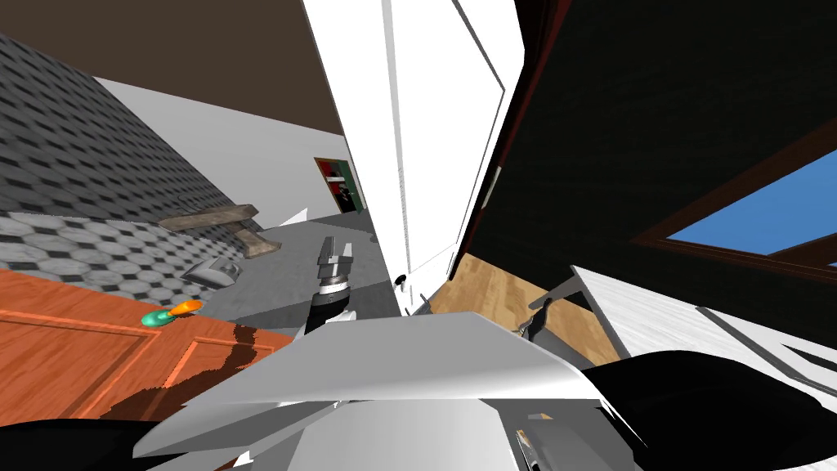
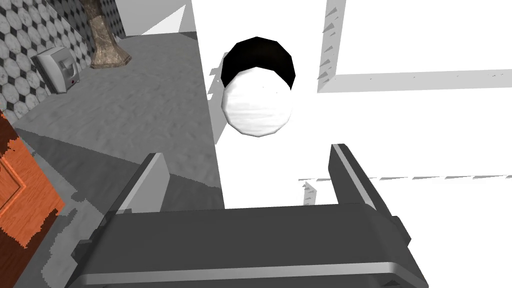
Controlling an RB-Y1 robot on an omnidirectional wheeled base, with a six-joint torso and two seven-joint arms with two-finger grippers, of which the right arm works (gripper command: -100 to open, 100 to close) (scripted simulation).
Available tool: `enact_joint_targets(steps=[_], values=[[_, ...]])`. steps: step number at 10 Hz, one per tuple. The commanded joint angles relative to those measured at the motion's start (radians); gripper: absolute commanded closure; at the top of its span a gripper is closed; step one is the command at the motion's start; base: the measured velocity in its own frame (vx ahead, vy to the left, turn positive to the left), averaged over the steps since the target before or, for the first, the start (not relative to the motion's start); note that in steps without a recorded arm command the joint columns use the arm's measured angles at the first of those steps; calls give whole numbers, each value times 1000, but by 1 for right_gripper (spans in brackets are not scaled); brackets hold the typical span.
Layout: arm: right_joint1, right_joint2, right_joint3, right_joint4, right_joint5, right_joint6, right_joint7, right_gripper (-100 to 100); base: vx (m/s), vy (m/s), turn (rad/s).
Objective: Push the door open
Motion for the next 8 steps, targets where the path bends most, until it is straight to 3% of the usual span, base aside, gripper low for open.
enact_joint_targets(steps=[1, 4, 5, 6, 8], values=[[-10, 7, -6, 5, 7, -6, -4, -100, 184, 113, 3], [-24, 25, -15, 12, 18, -14, -9, -100, 165, 112, 4], [-19, 19, -12, 6, 16, -15, -9, -100, 70, 61, -8], [-19, 19, -12, 6, 16, -15, -9, 100, -9, -8, 3], [-19, 19, -12, 6, 16, -15, -9, 100, -27, -23, 3]])
